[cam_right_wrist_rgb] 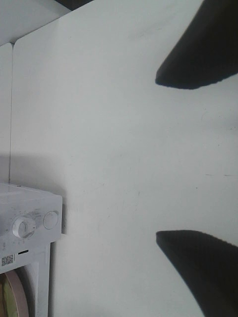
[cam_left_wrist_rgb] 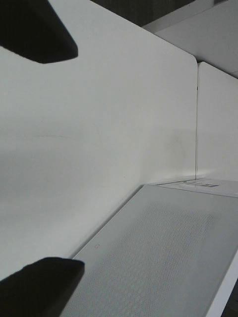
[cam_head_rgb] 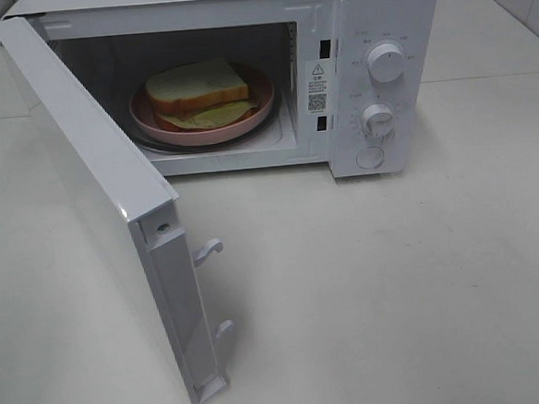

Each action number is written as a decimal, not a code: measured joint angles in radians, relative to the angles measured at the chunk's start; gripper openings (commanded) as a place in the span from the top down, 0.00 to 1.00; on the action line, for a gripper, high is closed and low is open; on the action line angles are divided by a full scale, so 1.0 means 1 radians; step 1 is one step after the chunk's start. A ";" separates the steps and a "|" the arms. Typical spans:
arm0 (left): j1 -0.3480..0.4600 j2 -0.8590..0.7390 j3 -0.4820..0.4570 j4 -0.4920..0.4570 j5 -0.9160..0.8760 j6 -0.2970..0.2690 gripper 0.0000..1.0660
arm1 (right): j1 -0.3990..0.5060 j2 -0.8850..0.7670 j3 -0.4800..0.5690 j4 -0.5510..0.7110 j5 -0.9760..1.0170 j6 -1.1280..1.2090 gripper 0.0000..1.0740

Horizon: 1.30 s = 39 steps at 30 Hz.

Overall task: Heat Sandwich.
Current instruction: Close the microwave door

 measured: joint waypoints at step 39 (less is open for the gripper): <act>0.000 0.640 0.246 0.002 -0.988 0.004 1.00 | 0.000 0.000 0.000 0.000 0.000 0.000 0.29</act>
